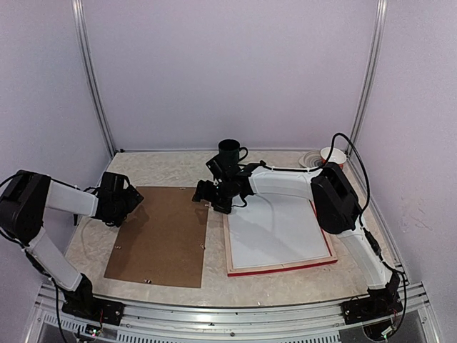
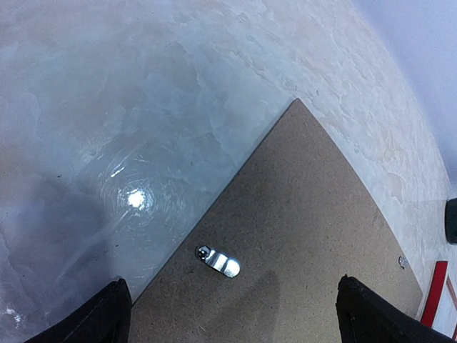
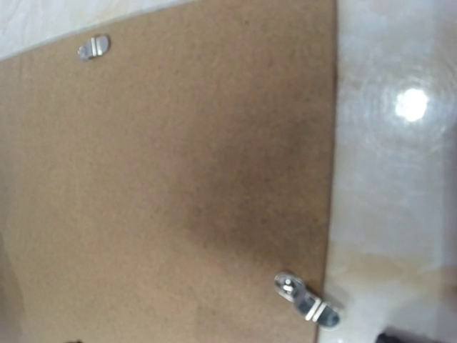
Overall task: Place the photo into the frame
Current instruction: Move the backboard to the frame body.
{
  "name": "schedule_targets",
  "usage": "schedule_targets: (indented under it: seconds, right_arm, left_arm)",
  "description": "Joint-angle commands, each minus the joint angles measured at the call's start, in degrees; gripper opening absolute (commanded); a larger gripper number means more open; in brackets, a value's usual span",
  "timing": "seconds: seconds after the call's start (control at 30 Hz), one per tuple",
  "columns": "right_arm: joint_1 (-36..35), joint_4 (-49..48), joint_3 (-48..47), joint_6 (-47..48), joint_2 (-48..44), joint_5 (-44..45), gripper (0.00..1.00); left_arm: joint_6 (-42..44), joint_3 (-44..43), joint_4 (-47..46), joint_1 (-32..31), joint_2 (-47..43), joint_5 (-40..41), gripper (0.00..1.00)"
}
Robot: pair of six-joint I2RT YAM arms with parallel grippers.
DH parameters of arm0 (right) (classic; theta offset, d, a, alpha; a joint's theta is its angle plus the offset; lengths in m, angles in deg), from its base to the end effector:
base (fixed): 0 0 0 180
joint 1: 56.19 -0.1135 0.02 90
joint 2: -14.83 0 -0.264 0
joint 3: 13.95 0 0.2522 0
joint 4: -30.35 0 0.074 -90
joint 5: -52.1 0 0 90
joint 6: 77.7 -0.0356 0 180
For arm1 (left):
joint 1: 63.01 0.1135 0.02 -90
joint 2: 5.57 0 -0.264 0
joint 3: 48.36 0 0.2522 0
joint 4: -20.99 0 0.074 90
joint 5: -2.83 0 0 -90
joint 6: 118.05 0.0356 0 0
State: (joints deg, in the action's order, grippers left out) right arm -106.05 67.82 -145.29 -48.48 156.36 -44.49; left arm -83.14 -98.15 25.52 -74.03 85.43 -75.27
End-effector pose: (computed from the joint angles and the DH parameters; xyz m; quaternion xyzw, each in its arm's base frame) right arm 0.3505 0.4220 0.1523 0.0679 0.9287 0.3270 0.1611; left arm 0.2863 -0.0483 0.1334 -0.3819 0.8394 -0.1239 0.3664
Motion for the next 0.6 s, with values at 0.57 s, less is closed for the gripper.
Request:
schedule_targets:
  seconds: [0.57]
  right_arm:
    - [-0.14, -2.1, 0.27, -1.45, 1.11, -2.94, 0.88]
  left_arm:
    - [-1.55, 2.9, 5.29, -0.75, 0.94, -4.58, 0.99]
